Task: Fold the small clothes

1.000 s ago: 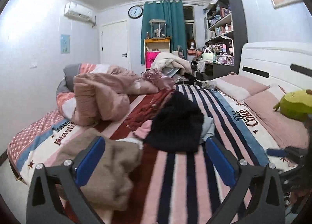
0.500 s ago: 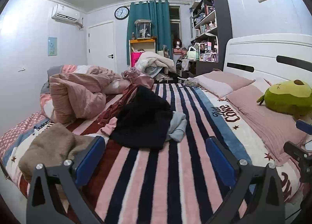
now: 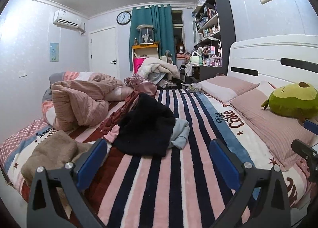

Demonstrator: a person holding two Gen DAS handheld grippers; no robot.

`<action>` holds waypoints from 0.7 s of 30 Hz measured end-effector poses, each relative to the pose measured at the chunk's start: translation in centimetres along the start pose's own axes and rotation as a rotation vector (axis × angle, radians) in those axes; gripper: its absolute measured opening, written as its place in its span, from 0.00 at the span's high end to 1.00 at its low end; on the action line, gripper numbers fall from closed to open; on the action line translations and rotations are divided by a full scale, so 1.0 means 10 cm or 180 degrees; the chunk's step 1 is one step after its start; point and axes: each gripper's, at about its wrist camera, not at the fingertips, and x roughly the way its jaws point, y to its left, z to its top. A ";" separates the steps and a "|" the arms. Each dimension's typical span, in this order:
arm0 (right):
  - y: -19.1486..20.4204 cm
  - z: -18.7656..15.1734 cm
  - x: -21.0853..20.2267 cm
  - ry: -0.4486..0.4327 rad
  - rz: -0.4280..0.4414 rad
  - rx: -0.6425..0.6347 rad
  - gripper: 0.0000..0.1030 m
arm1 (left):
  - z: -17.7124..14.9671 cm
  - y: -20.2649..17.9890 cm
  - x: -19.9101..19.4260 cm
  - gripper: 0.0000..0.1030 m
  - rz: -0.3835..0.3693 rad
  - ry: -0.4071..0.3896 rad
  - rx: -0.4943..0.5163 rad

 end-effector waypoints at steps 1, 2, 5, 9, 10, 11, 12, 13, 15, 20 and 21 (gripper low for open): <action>0.01 0.00 0.00 -0.0004 0.0003 -0.0003 0.01 | 0.00 0.00 -0.02 0.01 0.0013 -0.0025 -0.0017; 0.02 0.00 -0.01 -0.0017 0.0010 -0.0002 0.01 | 0.01 0.01 -0.03 0.01 0.0017 -0.0039 -0.0032; 0.03 0.01 -0.03 -0.0077 0.0027 0.0005 0.01 | 0.02 0.01 -0.07 0.01 0.0017 -0.0082 -0.0057; 0.03 0.04 -0.05 -0.0118 0.0042 0.0023 0.01 | 0.02 0.00 -0.11 0.01 0.0053 -0.0137 -0.0043; 0.03 0.05 -0.05 -0.0128 0.0040 0.0019 0.01 | 0.02 0.00 -0.12 0.01 0.0046 -0.0158 -0.0046; 0.03 0.06 -0.05 -0.0141 0.0037 0.0017 0.01 | 0.02 0.00 -0.13 0.01 0.0037 -0.0172 -0.0051; 0.02 0.06 -0.06 -0.0158 0.0035 0.0021 0.01 | 0.03 0.01 -0.14 0.01 0.0039 -0.0179 -0.0058; 0.02 0.07 -0.08 -0.0179 0.0038 0.0030 0.01 | 0.04 0.01 -0.14 0.01 0.0043 -0.0182 -0.0067; 0.01 0.08 -0.09 -0.0194 0.0042 0.0037 0.01 | 0.04 0.02 -0.14 0.01 0.0038 -0.0195 -0.0076; 0.01 0.09 -0.09 -0.0201 0.0043 0.0036 0.01 | 0.04 0.01 -0.16 0.01 0.0048 -0.0203 -0.0065; 0.01 0.09 -0.09 -0.0201 0.0044 0.0041 0.01 | 0.04 0.01 -0.17 0.01 0.0051 -0.0208 -0.0063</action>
